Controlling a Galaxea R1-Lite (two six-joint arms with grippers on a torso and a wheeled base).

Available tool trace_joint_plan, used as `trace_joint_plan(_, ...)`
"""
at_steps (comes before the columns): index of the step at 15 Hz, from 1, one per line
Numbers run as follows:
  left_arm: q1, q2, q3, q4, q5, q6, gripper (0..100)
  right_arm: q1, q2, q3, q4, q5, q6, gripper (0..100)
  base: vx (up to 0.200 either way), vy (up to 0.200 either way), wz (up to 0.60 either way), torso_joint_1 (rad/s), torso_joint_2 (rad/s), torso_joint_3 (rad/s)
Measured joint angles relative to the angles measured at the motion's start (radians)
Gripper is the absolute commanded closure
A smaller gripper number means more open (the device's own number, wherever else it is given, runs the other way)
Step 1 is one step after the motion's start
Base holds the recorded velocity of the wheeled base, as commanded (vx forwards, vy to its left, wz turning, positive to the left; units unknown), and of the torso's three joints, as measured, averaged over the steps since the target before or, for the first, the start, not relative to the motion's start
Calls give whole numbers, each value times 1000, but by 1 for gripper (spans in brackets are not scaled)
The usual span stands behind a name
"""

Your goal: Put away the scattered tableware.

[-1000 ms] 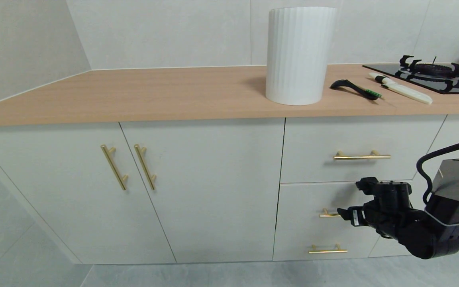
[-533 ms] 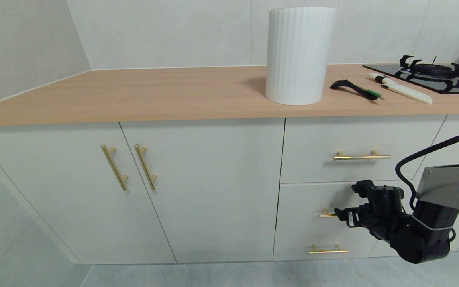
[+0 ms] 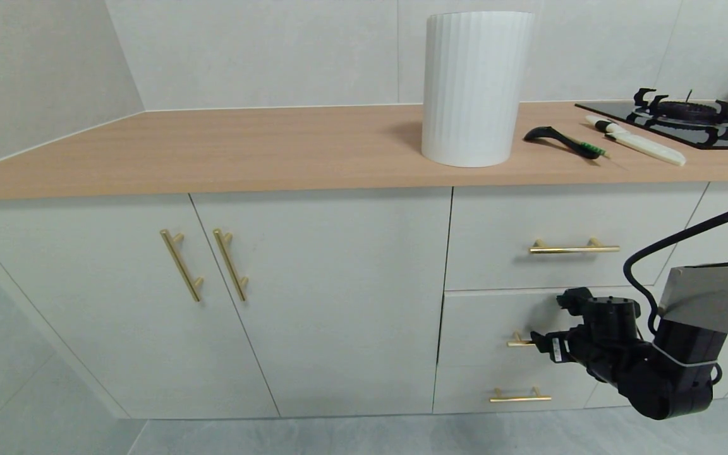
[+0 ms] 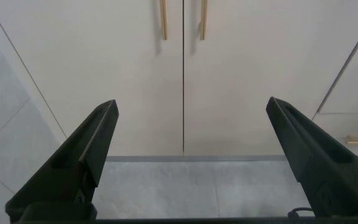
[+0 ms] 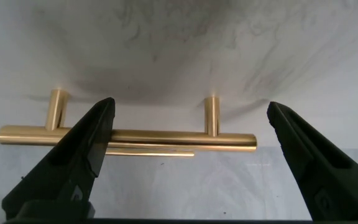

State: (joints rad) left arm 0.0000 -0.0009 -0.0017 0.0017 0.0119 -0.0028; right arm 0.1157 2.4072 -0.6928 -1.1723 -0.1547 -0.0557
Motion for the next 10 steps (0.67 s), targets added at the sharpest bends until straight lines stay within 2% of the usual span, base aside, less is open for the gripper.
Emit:
trace_joint_plan(5, 0, 0, 0, 0, 1, 0, 0, -4, -33, 18, 88, 3, -2, 0, 0, 0, 0, 0, 0, 0)
trace_joint_plan(7, 0, 0, 0, 0, 0, 0, 0, -2, -117, 32, 273, 13, -7, 0, 0, 0, 0, 0, 0, 0)
trace_joint_plan(10, 0, 0, 0, 0, 0, 0, 0, 7, -343, 21, 666, 82, -12, 0, 0, 0, 0, 0, 0, 0)
